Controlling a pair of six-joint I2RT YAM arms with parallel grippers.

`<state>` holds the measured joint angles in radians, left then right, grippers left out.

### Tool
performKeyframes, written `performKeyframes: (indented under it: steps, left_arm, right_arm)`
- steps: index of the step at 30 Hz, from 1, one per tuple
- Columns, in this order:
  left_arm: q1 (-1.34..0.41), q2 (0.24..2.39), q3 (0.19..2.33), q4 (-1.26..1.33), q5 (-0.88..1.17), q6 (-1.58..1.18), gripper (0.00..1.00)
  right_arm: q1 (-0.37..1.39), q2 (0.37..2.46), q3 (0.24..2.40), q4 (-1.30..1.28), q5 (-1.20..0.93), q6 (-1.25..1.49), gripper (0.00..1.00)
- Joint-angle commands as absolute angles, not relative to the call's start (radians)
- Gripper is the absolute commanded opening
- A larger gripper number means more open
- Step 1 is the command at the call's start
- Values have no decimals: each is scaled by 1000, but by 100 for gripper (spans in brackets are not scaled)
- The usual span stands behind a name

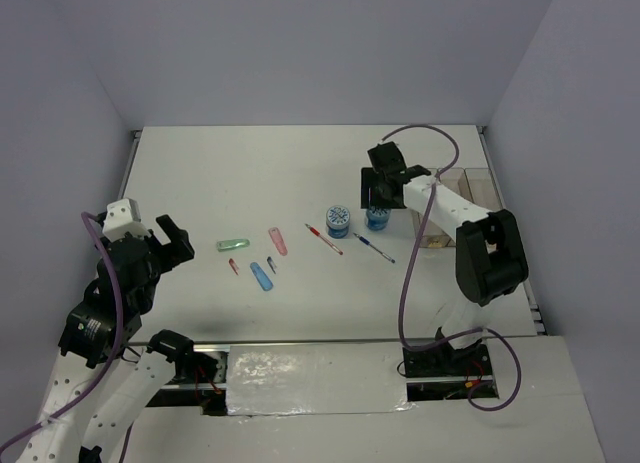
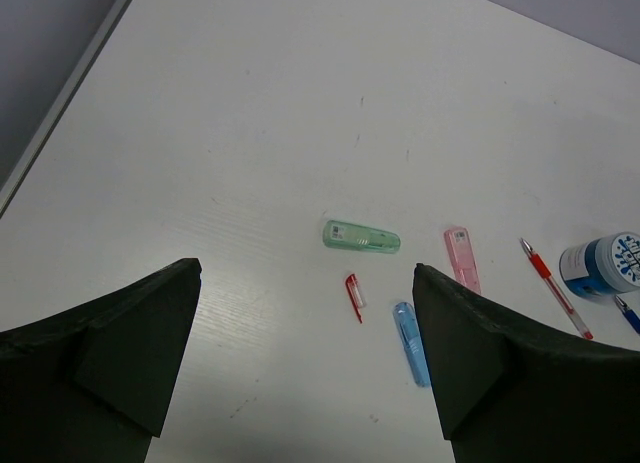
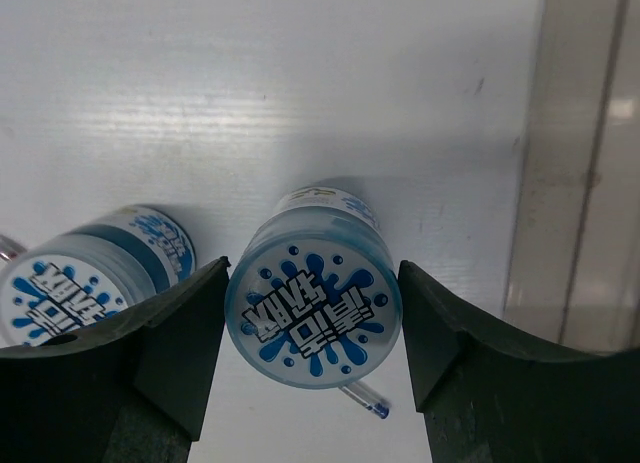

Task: Sort the stationery into containers
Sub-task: Pick up the stationery from the center of the board, then place the stationery in the storage box.

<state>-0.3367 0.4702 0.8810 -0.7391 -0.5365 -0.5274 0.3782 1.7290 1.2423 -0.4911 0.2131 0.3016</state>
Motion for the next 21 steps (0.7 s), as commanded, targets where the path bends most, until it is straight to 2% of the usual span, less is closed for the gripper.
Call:
performKeyframes:
  steps: [1, 7, 14, 21]
  left_arm:
    - [-334, 474, 881, -695, -526, -511, 99]
    - [-336, 466, 879, -693, -522, -511, 99]
    - [-339, 451, 877, -690, -514, -508, 99]
    - [-353, 442, 874, -683, -491, -500, 99]
  right_arm:
    - [325, 1623, 1370, -491, 270, 301, 0]
    - [160, 1565, 1468, -505, 458, 409, 0]
    - [78, 1631, 1562, -528, 765, 502, 0]
    - [49, 1601, 1442, -275, 870, 332, 0]
